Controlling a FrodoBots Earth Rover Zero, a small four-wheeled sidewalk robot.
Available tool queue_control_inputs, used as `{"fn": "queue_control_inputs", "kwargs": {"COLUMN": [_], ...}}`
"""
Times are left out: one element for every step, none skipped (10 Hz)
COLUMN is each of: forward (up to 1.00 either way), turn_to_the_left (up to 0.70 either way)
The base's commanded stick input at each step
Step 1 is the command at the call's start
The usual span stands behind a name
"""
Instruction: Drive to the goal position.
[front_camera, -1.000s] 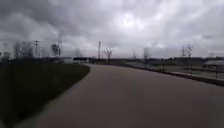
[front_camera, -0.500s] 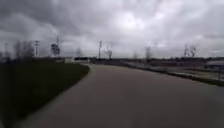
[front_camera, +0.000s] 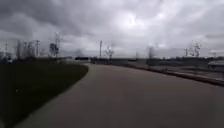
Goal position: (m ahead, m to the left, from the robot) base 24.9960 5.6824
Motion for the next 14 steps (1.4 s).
{"fn": "queue_control_inputs", "kwargs": {"forward": [1.0, 1.0, 1.0, 1.0, 1.0, 1.0, 1.0, 1.0, 1.0, 1.0, 1.0, 1.0, 1.0, 1.0], "turn_to_the_left": [0.0, 0.0, 0.0, 0.0, 0.0, 0.0, 0.0, 0.0, 0.27, 0.27, 0.27, 0.27, 0.27, 0.27]}}
